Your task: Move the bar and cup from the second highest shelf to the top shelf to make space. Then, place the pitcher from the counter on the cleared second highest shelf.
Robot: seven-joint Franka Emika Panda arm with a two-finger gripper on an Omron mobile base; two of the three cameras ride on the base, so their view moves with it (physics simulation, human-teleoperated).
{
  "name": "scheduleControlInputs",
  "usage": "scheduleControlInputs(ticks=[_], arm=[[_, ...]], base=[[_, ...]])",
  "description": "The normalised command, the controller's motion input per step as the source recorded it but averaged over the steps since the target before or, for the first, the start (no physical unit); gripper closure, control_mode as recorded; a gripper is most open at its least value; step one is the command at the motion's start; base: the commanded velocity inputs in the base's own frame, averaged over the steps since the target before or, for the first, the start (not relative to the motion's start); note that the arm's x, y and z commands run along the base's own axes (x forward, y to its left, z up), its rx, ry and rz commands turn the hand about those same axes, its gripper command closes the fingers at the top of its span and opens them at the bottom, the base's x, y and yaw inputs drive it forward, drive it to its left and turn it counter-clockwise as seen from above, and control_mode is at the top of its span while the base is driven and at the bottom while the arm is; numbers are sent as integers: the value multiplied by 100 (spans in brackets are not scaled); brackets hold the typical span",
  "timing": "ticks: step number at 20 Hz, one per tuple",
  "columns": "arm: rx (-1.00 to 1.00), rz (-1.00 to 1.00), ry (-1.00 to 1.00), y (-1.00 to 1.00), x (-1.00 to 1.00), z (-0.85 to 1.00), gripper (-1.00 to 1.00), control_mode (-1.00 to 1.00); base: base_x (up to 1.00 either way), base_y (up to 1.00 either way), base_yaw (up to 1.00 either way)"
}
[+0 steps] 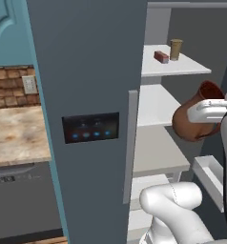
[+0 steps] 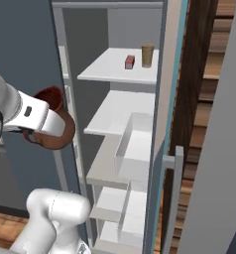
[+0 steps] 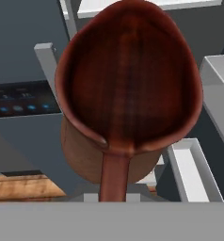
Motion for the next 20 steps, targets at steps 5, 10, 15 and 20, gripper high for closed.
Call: scheduleControlInputs(ticks=[5, 10, 15, 20], arm=[[0, 0, 0, 0, 0, 0, 100, 100], [0, 0, 0, 0, 0, 0, 100, 100], [0, 0, 0, 0, 0, 0, 100, 100], [0, 0, 0, 0, 0, 0, 100, 100]], base=[[26, -12, 1], [10, -17, 0], [1, -13, 0], [2, -3, -9]])
